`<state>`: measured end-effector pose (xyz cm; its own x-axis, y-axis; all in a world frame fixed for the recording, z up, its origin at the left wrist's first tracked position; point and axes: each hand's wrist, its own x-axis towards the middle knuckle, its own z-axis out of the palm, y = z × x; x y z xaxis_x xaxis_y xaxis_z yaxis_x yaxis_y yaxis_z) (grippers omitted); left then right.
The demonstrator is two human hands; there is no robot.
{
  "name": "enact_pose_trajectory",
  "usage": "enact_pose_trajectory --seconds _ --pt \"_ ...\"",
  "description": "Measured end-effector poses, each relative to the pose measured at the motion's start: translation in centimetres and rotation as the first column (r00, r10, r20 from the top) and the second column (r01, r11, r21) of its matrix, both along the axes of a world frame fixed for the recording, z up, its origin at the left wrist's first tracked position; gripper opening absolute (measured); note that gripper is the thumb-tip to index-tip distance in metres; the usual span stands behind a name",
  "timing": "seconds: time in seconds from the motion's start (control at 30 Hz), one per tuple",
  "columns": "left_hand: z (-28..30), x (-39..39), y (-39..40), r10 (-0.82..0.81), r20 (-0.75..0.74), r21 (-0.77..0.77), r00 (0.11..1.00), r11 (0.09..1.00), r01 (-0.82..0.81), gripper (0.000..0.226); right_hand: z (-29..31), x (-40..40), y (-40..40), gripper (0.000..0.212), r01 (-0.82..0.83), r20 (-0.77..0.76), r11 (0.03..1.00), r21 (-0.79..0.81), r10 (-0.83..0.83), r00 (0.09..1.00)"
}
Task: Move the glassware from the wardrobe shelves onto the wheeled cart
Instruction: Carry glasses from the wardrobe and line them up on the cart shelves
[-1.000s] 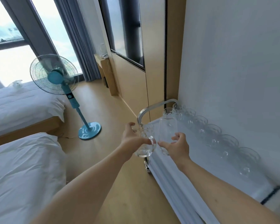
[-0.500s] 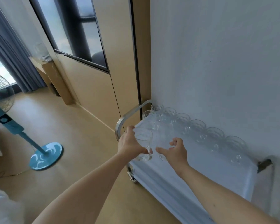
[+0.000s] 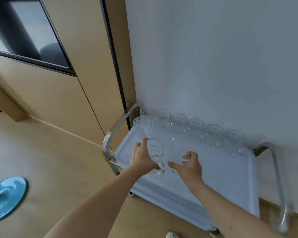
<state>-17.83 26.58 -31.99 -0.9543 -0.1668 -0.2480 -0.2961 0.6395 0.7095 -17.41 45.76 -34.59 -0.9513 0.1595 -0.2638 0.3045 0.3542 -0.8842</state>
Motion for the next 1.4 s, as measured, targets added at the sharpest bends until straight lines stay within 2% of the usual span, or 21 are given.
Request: enact_pose_trajectory --seconds 0.13,0.27,0.57,0.83,1.03,1.2,1.4 --pt "-2.1 -2.7 0.3 -0.028 0.024 0.002 0.999 1.0 0.028 0.118 -1.5 -2.2 0.2 0.085 0.025 0.02 1.0 0.005 -0.025 0.999" --pt "-3.9 -5.6 0.7 0.01 0.052 0.025 0.999 1.0 -0.011 0.125 -3.2 -4.9 0.3 0.081 0.033 0.036 0.999 -0.002 -0.033 0.999" --pt "-7.8 -9.9 1.8 0.094 0.031 0.039 0.995 0.995 -0.095 0.119 -6.3 -8.9 0.6 0.08 0.052 0.047 0.997 0.049 -0.054 0.997" --pt "-11.3 -11.3 2.4 0.079 -0.033 0.003 0.996 0.997 -0.079 0.118 -7.8 -10.1 0.5 0.08 0.064 0.035 0.997 0.048 -0.065 0.997" --pt "-12.3 -11.4 2.4 0.022 -0.03 -0.067 0.999 0.998 -0.024 0.118 -8.8 -10.3 0.7 0.077 0.08 0.007 0.994 0.075 -0.08 0.997" --pt "-11.3 -10.8 1.5 -0.114 0.028 -0.148 0.993 0.982 0.117 0.112 -9.1 -9.9 0.7 0.077 0.063 0.006 0.996 0.061 -0.063 0.998" --pt "-8.3 -11.7 0.9 -0.287 0.063 -0.32 0.956 0.901 0.292 0.11 -9.2 -9.3 0.6 0.077 0.057 0.0 0.997 0.048 -0.057 0.998"
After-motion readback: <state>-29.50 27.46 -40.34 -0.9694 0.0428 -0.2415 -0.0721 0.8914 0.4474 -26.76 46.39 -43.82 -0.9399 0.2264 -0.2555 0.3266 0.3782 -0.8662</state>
